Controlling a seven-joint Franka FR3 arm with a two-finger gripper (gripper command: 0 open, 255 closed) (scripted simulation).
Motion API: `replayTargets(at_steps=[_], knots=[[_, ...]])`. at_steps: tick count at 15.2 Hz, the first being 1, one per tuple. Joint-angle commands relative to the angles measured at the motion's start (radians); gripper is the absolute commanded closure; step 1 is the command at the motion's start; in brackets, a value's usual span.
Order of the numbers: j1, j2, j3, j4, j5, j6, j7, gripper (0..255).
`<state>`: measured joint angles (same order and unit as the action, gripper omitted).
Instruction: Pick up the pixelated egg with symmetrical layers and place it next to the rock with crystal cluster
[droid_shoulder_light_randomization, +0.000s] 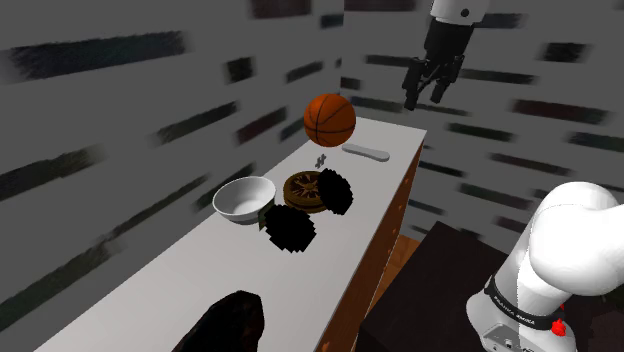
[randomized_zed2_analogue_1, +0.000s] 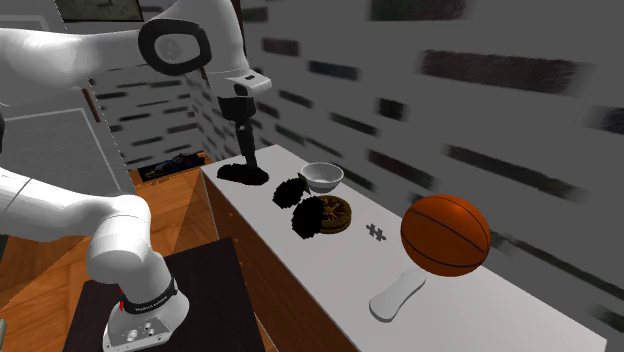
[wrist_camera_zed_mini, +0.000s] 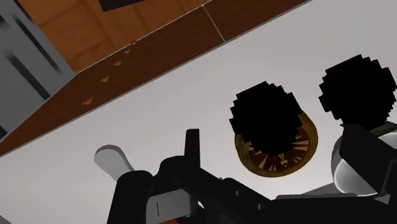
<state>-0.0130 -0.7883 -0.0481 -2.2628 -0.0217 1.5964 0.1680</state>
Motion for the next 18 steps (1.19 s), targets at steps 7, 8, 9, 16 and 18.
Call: replayTargets(at_steps=[7,8,9,16,18], knots=[[-0.055,0.187,0.181,0.042,0.016,0.062,0.338,0],[-0.064,0.225,0.208,0.058,0.015,0.069,0.395,0],[-0.074,0.265,0.234,0.075,0.011,0.075,0.451,0],[-0.131,0.588,0.377,0.251,-0.054,0.080,0.850,0],[-0.138,0.690,0.400,0.316,-0.083,0.068,0.961,0]])
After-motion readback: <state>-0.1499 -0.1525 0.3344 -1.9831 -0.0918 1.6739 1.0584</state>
